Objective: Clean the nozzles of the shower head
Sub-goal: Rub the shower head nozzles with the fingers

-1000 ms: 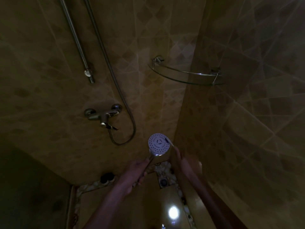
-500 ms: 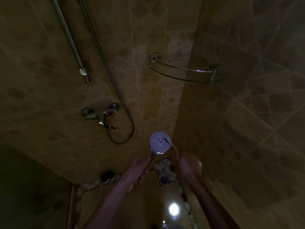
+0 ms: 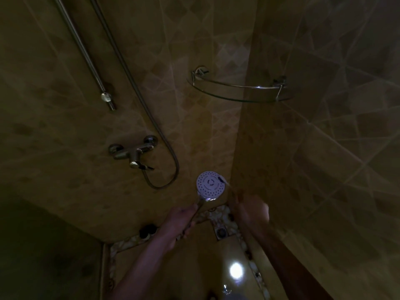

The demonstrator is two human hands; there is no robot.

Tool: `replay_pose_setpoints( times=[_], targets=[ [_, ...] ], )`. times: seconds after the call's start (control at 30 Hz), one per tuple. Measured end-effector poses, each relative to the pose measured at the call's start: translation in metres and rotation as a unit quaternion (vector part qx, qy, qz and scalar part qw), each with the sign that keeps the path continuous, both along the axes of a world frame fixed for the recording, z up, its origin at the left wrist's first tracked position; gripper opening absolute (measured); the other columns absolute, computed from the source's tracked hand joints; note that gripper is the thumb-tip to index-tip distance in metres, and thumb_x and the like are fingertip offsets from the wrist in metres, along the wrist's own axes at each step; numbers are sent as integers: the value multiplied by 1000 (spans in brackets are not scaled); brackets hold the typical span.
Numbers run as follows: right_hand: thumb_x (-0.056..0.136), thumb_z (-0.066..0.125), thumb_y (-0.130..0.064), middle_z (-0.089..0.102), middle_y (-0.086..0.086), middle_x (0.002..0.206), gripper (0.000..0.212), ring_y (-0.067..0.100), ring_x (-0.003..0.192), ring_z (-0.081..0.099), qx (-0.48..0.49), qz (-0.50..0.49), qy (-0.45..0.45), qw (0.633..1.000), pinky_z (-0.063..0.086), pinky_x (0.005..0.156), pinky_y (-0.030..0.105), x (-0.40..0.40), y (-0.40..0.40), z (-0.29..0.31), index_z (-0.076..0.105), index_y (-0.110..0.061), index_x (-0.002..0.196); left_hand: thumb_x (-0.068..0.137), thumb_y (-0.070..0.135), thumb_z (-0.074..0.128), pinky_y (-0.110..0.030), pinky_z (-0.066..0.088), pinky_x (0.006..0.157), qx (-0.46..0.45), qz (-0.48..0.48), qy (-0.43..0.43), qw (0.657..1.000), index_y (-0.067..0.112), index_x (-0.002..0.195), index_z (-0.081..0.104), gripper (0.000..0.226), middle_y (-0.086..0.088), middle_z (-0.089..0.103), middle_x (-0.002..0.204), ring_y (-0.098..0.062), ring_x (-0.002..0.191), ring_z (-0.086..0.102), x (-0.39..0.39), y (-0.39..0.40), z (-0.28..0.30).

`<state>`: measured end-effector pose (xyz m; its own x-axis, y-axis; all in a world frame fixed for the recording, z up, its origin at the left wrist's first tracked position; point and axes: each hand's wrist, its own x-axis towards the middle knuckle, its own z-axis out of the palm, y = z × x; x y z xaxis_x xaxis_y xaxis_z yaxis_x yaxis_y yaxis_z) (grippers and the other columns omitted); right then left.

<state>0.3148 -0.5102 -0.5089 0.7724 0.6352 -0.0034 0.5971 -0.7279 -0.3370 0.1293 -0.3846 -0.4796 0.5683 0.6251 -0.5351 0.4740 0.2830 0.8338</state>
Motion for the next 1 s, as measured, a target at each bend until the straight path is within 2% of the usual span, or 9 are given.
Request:
replay_pose_setpoints(
  times=[0.1,0.17,0.23,0.33,0.5,0.6,0.73,0.87,1.0],
  targets=[
    [98,29,-46,71,5,86,36,28,83,69,-2,37,-10,999,52,68,36,-13,2,-4,56,-22,100,92,44,58,-18,32,39,0,-1,8,1000,16,64,55,40,-2,58,53,-10,37,39,-1,2,-2],
    [97,30,-51,72,8,89,45,29,87,69,12,75,46,996,53,76,39,-30,2,-11,62,-20,96,92,45,58,-20,32,39,-6,0,9,1000,16,65,55,40,-4,58,55,-10,37,38,-4,4,-4],
    [97,23,-55,72,7,93,52,28,91,68,8,60,75,995,53,80,39,-31,-1,-12,64,-24,101,91,47,58,-19,32,39,-6,-4,13,1000,16,64,54,41,-5,58,57,-10,38,39,-6,3,-6],
    [97,17,-57,72,3,91,53,26,89,69,-17,-2,21,1000,53,75,36,-12,-6,-8,60,-27,105,92,47,57,-17,31,37,0,-7,24,1000,14,71,57,38,-5,59,60,-8,36,40,-4,0,-6],
    [94,17,-62,72,4,90,62,26,87,69,12,-10,43,999,54,75,36,-28,-2,-14,64,-23,99,91,47,58,-19,30,38,-10,-3,21,1000,15,73,58,37,-5,58,60,-11,39,38,-3,2,-5],
    [90,11,-68,71,9,90,75,29,86,69,39,27,106,993,54,75,38,-42,-5,-23,66,-18,94,93,44,57,-18,29,37,-7,0,14,1000,14,74,57,37,-7,57,62,-9,38,38,-7,1,-6],
    [94,16,-63,73,0,86,61,25,86,70,5,-11,12,1000,47,65,30,-18,-11,-10,65,-27,97,93,48,55,-17,29,37,-15,-9,17,1000,14,74,56,39,-6,58,64,-8,37,39,-10,-3,-5],
    [95,23,-57,71,8,94,55,31,91,68,-1,-29,51,998,40,63,30,-5,-10,-1,65,-23,98,92,50,56,-18,29,39,-14,-8,5,1000,13,72,59,42,-8,57,63,-8,36,39,-12,-4,-4],
    [93,15,-64,72,5,90,65,27,88,69,-7,-12,22,1000,48,70,31,-24,-12,-10,66,-23,96,90,51,58,-18,30,38,-13,6,-4,1000,16,70,61,41,-6,59,60,-8,36,40,-16,-3,-4]
  ],
)
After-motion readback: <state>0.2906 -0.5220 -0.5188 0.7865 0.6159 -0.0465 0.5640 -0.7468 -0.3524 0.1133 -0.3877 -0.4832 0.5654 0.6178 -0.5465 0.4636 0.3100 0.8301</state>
